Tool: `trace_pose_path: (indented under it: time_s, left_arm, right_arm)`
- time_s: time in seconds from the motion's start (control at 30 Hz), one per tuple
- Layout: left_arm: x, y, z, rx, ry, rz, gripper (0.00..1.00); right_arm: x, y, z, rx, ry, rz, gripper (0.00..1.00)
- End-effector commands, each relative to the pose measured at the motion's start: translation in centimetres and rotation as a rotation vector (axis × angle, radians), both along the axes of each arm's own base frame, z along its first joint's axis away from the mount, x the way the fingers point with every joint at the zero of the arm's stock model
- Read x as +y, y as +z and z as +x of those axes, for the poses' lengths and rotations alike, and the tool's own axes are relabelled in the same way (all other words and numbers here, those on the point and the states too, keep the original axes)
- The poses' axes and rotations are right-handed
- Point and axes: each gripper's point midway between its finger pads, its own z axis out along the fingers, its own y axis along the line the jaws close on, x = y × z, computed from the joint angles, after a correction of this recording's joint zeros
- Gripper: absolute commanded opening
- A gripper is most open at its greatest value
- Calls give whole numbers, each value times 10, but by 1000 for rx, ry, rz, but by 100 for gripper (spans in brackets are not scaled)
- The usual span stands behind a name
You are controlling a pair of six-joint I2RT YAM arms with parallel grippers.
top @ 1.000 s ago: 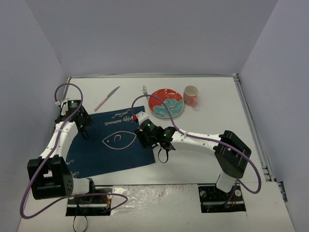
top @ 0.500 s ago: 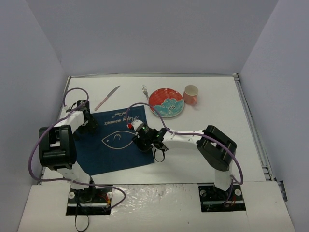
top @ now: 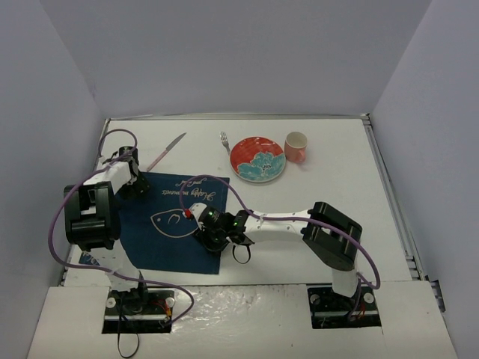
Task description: Set the dinner table for one person
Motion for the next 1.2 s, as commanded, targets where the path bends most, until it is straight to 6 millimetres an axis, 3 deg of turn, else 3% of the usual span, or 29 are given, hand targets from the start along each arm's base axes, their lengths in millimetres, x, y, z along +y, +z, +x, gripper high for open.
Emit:
trace_pose_path:
  time_s: [0.0, 0.33, 0.73, 1.0, 1.17]
  left_arm:
    - [14, 0, -17, 48, 35, 55, 93]
    - [22, -5, -51, 103, 111, 75, 93]
    - [28, 0, -67, 101, 163, 80, 93]
    - [31, 10, -58, 60, 166, 92, 93]
    - [31, 27, -47, 10, 148, 92, 93]
  right_arm:
    - [-22, -13, -25, 112, 5, -95, 44]
    - [-28, -20, -21, 95, 1, -121, 44]
    - [-28, -19, -18, 81, 2, -123, 44]
    - [-24, -7, -15, 57, -1, -97, 44]
    - [-10, 19, -4, 8, -13, -37, 47]
